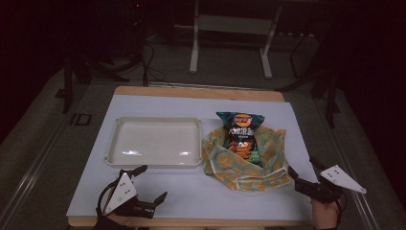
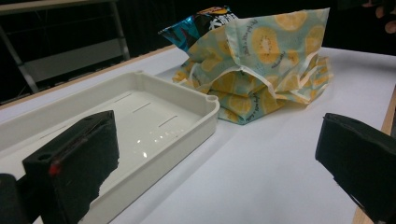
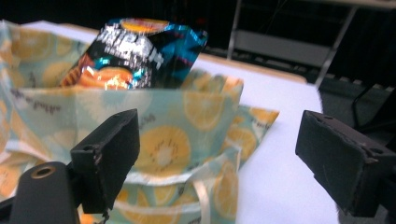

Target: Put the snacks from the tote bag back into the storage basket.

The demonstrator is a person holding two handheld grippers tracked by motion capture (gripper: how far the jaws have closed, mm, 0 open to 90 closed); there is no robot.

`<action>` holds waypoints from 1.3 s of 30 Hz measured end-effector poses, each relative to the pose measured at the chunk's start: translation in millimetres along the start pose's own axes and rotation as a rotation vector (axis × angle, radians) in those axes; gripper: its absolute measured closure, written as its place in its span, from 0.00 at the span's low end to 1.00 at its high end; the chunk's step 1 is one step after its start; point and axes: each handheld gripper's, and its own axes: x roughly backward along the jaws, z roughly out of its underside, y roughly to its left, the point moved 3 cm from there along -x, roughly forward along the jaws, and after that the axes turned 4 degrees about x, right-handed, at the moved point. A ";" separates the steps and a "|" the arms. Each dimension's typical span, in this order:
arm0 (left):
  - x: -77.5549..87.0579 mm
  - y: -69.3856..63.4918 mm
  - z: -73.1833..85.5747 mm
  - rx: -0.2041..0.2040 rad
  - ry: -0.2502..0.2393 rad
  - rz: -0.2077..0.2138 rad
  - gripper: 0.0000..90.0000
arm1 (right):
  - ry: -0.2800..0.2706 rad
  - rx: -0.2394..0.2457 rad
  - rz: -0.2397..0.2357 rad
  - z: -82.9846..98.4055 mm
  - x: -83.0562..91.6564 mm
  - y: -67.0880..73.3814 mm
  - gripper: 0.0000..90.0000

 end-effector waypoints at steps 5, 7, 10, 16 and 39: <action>1.0 -1.6 1.0 -0.009 0.004 0.009 0.00 | 0.022 -0.004 -0.023 1.1 -0.5 1.7 0.12; 1.8 -2.1 2.0 -0.013 0.006 0.011 0.00 | 0.027 -0.021 -0.039 -0.7 0.6 1.8 0.12; 3.6 -2.0 3.0 -0.016 0.007 0.012 0.00 | 0.023 -0.026 -0.067 -1.6 2.8 2.1 0.12; 4.4 -1.1 4.4 -0.013 0.010 0.018 0.00 | 0.060 -0.003 -0.112 -5.4 6.5 5.2 0.12; 0.1 -5.3 3.4 -0.026 0.017 0.049 0.00 | 0.026 0.088 -0.236 -41.8 6.3 25.2 0.14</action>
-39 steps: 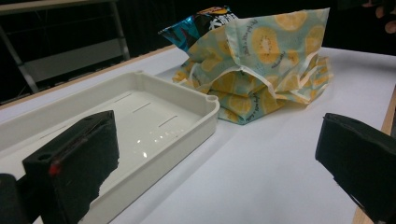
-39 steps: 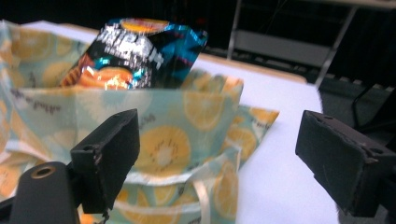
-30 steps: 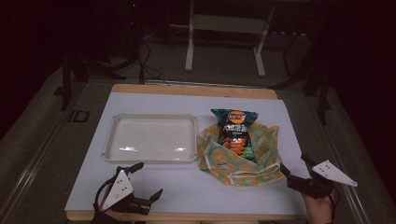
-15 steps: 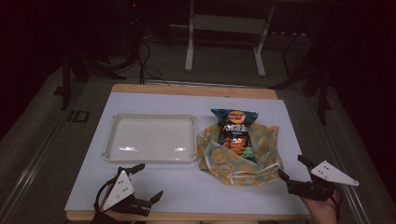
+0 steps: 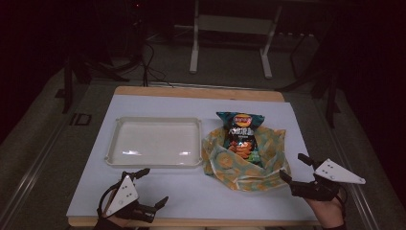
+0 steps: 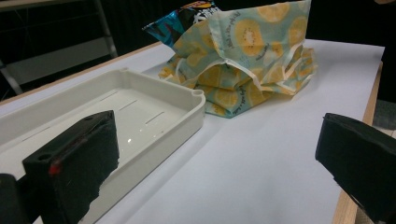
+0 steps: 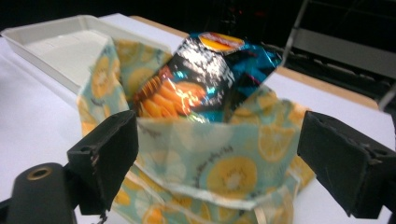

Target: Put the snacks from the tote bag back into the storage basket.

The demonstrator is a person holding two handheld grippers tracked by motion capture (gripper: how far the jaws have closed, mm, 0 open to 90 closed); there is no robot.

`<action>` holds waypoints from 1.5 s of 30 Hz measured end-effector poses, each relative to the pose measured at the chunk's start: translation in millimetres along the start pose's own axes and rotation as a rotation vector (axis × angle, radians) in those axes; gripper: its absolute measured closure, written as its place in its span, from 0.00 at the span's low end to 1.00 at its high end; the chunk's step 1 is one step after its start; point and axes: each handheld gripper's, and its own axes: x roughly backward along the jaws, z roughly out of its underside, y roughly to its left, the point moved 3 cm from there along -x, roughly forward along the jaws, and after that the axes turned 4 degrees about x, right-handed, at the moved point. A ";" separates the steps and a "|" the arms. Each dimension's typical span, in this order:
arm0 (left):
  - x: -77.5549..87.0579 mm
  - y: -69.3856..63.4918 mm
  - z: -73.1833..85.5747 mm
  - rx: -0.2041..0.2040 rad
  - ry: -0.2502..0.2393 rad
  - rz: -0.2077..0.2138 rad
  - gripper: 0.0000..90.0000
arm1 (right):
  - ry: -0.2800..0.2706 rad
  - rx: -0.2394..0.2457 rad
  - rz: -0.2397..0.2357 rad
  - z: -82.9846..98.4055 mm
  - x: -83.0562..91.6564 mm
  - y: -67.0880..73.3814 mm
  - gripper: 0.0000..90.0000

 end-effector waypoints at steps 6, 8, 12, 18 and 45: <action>-0.7 -1.1 0.0 -0.007 0.001 0.002 0.00 | -0.007 0.014 -0.020 -12.4 -5.3 0.5 0.14; -0.9 -1.4 -0.1 -0.008 0.001 0.003 0.00 | -0.016 0.021 -0.023 -16.4 -7.0 0.9 0.14; -1.1 -1.3 -0.2 -0.007 0.000 0.004 0.00 | -0.021 0.033 -0.035 -24.7 -11.1 2.6 0.14; -0.8 -0.9 -0.3 -0.005 -0.002 0.002 0.00 | -0.039 0.057 -0.041 -39.5 -20.1 1.9 0.15; -1.4 -1.1 -0.5 -0.006 -0.002 0.005 0.00 | -0.019 0.045 0.001 -78.3 -72.7 -34.1 0.17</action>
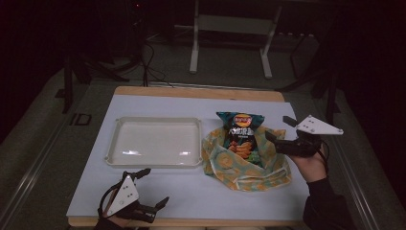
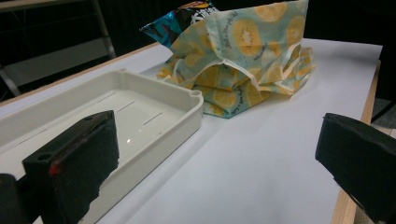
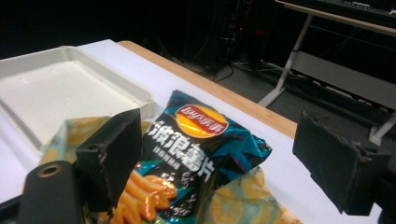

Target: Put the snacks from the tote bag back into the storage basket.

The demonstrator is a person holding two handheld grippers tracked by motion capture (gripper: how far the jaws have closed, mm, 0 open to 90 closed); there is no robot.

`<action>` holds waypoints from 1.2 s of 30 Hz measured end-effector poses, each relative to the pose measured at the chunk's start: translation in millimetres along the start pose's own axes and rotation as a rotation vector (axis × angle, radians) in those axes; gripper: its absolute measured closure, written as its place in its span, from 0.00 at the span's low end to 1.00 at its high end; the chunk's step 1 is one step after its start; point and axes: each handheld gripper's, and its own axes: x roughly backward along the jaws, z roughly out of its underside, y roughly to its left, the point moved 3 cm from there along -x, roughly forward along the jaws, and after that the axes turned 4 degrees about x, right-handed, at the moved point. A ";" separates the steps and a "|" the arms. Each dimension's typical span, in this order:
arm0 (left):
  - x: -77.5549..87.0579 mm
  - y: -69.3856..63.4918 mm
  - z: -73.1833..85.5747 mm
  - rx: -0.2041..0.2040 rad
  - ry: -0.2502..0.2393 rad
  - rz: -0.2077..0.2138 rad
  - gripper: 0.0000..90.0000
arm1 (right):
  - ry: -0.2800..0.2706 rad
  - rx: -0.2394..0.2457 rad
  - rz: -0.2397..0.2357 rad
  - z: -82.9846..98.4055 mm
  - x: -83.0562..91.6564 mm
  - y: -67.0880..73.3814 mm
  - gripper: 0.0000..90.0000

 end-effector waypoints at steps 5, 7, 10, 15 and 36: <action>-0.1 0.0 0.0 -0.001 0.002 0.000 0.00 | 0.016 -0.011 0.004 -1.3 -12.2 -9.0 0.17; -0.1 0.2 0.0 -0.001 0.004 0.000 0.00 | 0.018 -0.018 0.000 -1.1 -17.1 -12.5 0.17; -0.2 -0.1 0.3 -0.003 0.006 0.001 0.00 | 0.030 -0.032 0.002 0.0 -25.9 -17.5 0.17; -0.3 0.0 0.5 -0.003 0.008 0.001 0.00 | 0.055 -0.044 -0.003 3.9 -41.7 -24.1 0.17; -1.7 1.1 1.8 -0.008 0.019 -0.004 0.00 | 0.140 -0.061 -0.067 31.4 -94.3 -58.4 0.27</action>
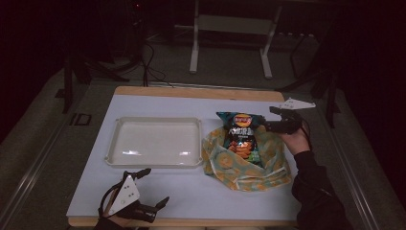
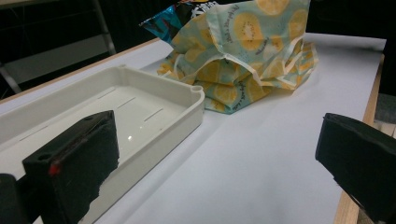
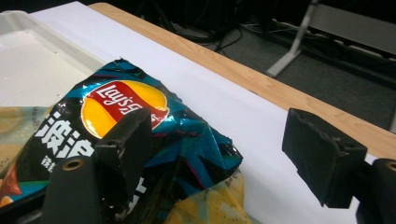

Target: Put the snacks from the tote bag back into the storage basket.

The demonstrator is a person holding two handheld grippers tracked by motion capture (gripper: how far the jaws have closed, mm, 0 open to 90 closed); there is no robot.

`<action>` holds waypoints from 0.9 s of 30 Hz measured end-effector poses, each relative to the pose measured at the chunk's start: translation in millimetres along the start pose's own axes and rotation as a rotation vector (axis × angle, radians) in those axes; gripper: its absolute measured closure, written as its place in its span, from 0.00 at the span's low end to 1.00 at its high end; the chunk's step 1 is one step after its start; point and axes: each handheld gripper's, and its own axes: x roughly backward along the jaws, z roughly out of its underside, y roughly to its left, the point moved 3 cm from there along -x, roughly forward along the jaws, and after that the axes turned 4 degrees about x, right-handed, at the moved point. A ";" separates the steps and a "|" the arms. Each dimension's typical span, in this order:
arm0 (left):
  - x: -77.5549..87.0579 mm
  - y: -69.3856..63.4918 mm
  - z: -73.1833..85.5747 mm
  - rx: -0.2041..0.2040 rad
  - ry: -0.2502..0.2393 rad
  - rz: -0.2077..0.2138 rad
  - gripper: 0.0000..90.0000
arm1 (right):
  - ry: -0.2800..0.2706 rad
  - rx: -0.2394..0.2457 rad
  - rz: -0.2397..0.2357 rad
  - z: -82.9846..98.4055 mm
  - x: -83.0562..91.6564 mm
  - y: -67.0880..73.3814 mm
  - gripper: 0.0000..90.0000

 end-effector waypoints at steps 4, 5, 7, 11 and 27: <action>0.1 0.2 0.2 0.003 -0.001 0.000 0.00 | 0.002 0.001 -0.009 2.7 -6.7 -3.9 0.29; 0.1 0.3 0.3 0.003 -0.001 0.000 0.00 | 0.001 0.000 -0.023 3.1 -8.4 -4.7 0.29; 0.0 0.3 0.5 0.005 0.000 -0.001 0.00 | 0.009 0.007 -0.023 4.1 -11.9 -6.7 0.30; 0.0 1.0 0.7 0.006 0.001 -0.001 0.00 | 0.039 0.024 -0.027 7.5 -19.1 -11.4 0.33; -0.3 1.4 0.2 0.038 -0.007 0.012 0.00 | 0.123 0.003 -0.196 21.4 -39.7 -16.3 0.58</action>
